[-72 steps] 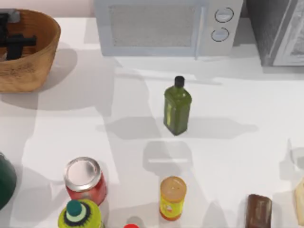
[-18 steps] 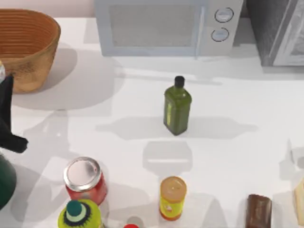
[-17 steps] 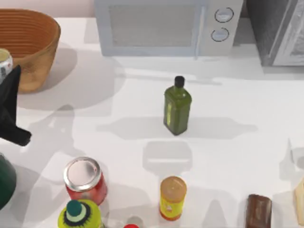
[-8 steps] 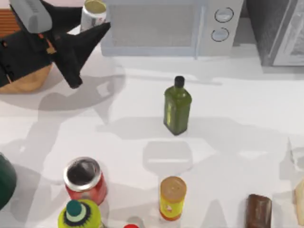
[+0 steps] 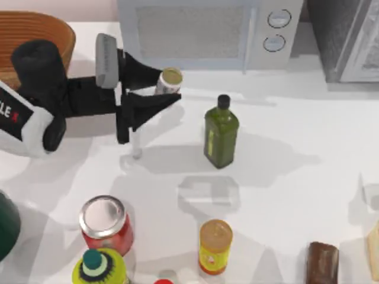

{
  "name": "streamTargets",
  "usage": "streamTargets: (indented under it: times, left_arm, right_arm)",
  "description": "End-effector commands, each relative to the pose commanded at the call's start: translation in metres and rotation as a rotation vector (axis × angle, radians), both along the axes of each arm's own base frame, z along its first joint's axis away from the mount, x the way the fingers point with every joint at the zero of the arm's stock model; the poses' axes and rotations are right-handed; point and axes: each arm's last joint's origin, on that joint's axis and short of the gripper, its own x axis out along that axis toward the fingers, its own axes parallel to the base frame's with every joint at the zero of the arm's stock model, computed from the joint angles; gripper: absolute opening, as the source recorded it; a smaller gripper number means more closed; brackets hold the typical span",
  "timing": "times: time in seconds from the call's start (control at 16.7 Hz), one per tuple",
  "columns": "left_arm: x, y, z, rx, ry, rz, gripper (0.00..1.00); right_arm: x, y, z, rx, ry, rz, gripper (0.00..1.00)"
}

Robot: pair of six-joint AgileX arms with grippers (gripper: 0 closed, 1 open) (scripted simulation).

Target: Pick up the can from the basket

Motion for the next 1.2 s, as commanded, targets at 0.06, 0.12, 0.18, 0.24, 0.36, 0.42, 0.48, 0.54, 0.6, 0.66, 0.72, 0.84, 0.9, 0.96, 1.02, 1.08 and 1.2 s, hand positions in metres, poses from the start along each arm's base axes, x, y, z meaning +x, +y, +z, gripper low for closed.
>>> streamTargets:
  times: [0.06, 0.12, 0.18, 0.24, 0.36, 0.42, 0.48, 0.54, 0.6, 0.66, 0.72, 0.84, 0.9, 0.96, 1.02, 1.08, 1.2]
  left_arm:
    - [0.004, 0.000, -0.019, 0.003, 0.013, -0.036, 0.00]
    - [0.007, 0.002, -0.037, 0.005, 0.027, -0.066, 0.00]
    - [0.009, 0.005, -0.053, 0.007, 0.042, -0.090, 0.00]
    - [0.010, 0.008, -0.067, 0.008, 0.056, -0.108, 0.00]
    - [0.011, 0.018, -0.087, 0.008, 0.078, -0.122, 0.00]
    - [0.011, 0.021, -0.092, 0.008, 0.085, -0.123, 0.00]
    - [0.012, 0.023, -0.094, 0.008, 0.087, -0.123, 0.00]
    - [0.012, 0.023, -0.094, 0.008, 0.087, -0.123, 0.00]
    - [0.012, 0.023, -0.094, 0.008, 0.087, -0.123, 0.00]
    - [0.012, 0.023, -0.094, 0.008, 0.087, -0.123, 0.00]
    - [0.012, 0.023, -0.094, 0.008, 0.087, -0.123, 0.00]
    - [0.012, 0.023, -0.094, 0.008, 0.087, -0.123, 0.08]
    - [0.012, 0.023, -0.094, 0.008, 0.087, -0.123, 0.15]
    - [0.012, 0.023, -0.094, 0.008, 0.087, -0.123, 0.23]
    - [0.012, 0.023, -0.094, 0.008, 0.087, -0.123, 0.30]
    - [0.012, 0.023, -0.094, 0.008, 0.087, -0.123, 0.38]
    - [0.012, 0.023, -0.094, 0.008, 0.087, -0.123, 0.53]
  right_arm:
    - [0.000, 0.000, 0.000, 0.000, 0.000, 0.000, 1.00]
    - [0.000, 0.000, 0.000, 0.000, 0.000, 0.000, 1.00]
    - [0.000, 0.000, 0.000, 0.000, 0.000, 0.000, 1.00]
    - [0.000, 0.000, 0.000, 0.000, 0.000, 0.000, 1.00]
    - [0.000, 0.000, 0.000, 0.000, 0.000, 0.000, 1.00]
    - [0.000, 0.000, 0.000, 0.000, 0.000, 0.000, 1.00]
    - [0.000, 0.000, 0.000, 0.000, 0.000, 0.000, 1.00]
    - [0.000, 0.000, 0.000, 0.000, 0.000, 0.000, 1.00]
    - [0.000, 0.000, 0.000, 0.000, 0.000, 0.000, 1.00]
    - [0.000, 0.000, 0.000, 0.000, 0.000, 0.000, 1.00]
    - [0.000, 0.000, 0.000, 0.000, 0.000, 0.000, 1.00]
    - [0.000, 0.000, 0.000, 0.000, 0.000, 0.000, 1.00]
    - [0.000, 0.000, 0.000, 0.000, 0.000, 0.000, 1.00]
    - [0.000, 0.000, 0.000, 0.000, 0.000, 0.000, 1.00]
    - [0.000, 0.000, 0.000, 0.000, 0.000, 0.000, 1.00]
    - [0.000, 0.000, 0.000, 0.000, 0.000, 0.000, 1.00]
    - [0.000, 0.000, 0.000, 0.000, 0.000, 0.000, 1.00]
